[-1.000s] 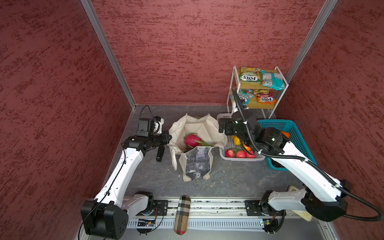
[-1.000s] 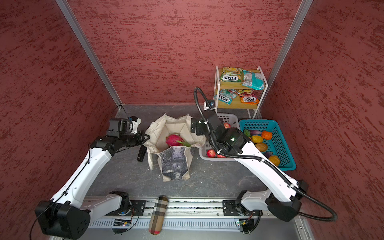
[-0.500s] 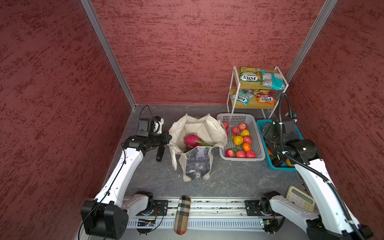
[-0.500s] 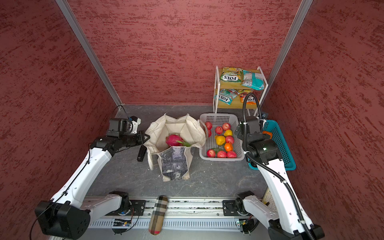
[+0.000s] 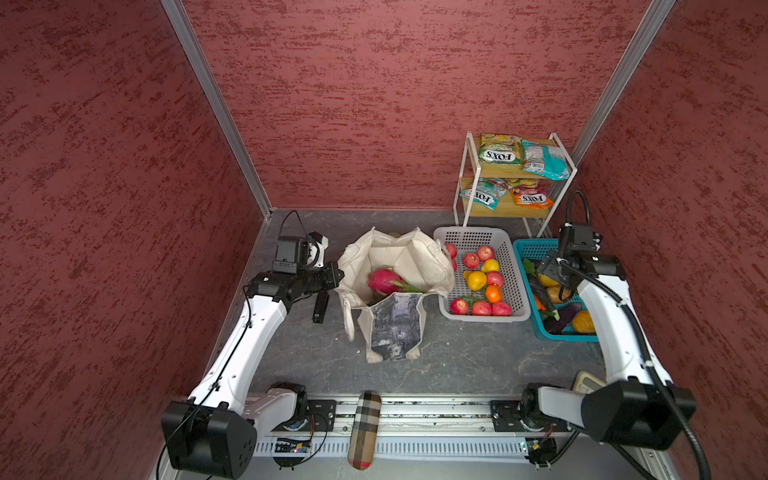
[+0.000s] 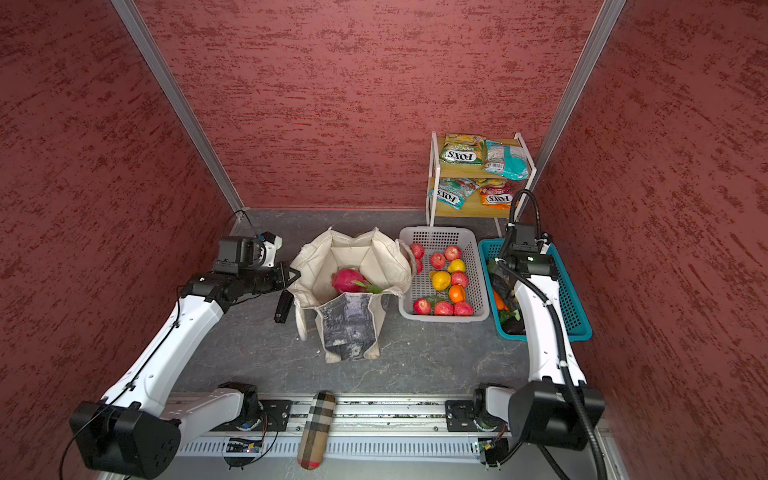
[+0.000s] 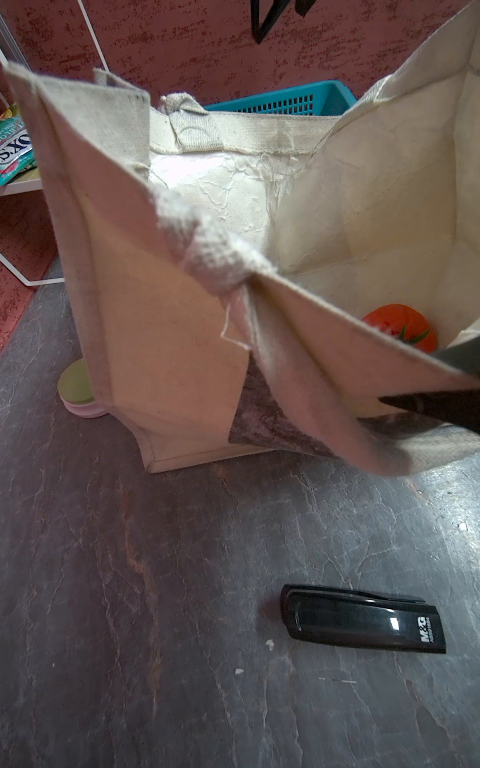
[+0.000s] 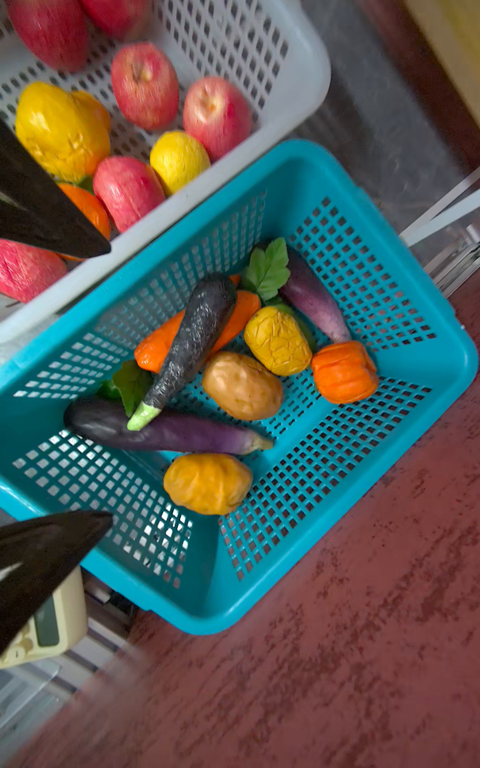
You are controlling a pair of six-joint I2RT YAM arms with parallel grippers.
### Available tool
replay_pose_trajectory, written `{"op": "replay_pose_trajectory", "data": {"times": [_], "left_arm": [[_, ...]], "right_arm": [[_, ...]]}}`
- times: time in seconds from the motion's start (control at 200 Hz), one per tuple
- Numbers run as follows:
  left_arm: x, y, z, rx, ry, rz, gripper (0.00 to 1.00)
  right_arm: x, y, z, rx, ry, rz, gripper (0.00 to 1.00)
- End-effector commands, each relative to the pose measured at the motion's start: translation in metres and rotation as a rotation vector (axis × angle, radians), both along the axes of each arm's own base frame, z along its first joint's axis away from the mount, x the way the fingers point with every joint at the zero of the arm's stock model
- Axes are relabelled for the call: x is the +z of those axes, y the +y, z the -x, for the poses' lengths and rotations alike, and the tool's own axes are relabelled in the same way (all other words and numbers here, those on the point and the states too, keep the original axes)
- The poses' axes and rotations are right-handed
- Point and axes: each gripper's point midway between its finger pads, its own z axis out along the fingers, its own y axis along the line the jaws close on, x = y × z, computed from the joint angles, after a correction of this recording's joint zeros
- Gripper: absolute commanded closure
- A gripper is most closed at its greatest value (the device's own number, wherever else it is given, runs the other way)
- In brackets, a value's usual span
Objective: Place the food into the grocery bag and tie it
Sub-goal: 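Move the right gripper back over the teal basket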
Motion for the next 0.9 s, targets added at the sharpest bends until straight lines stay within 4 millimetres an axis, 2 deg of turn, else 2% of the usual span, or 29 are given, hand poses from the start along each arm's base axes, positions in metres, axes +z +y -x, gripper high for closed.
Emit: {"op": "replay_pose_trajectory", "data": {"times": [0.0,0.08,0.175,0.296,0.316,0.511,0.701,0.897], "left_arm": [[0.002,-0.006,0.000,-0.027,-0.013,0.018,1.00],[0.002,-0.006,0.000,-0.026,-0.012,0.017,1.00],[0.002,-0.005,0.000,-0.023,-0.013,0.016,1.00],[0.002,-0.005,0.000,-0.023,-0.012,0.015,1.00],[0.002,-0.005,0.000,-0.023,-0.012,0.015,1.00],[-0.002,-0.005,-0.001,-0.022,-0.001,0.009,1.00],[-0.005,-0.006,-0.001,-0.024,0.008,0.005,1.00],[-0.009,-0.006,-0.003,-0.022,0.018,-0.002,1.00]], "right_arm": [[-0.005,-0.014,-0.005,0.026,0.097,0.067,0.05],[-0.021,-0.021,-0.005,-0.003,0.148,0.051,0.04],[-0.036,-0.025,-0.010,-0.053,0.113,-0.044,0.02],[-0.040,-0.028,-0.019,-0.175,-0.009,-0.161,0.03],[-0.048,-0.029,-0.021,-0.203,-0.001,-0.182,0.03],[-0.063,-0.033,-0.027,-0.459,-0.007,-0.277,0.03],[-0.079,-0.039,-0.032,-0.634,-0.031,-0.303,0.04],[-0.094,-0.050,-0.032,-0.727,-0.069,-0.267,0.05]]}}
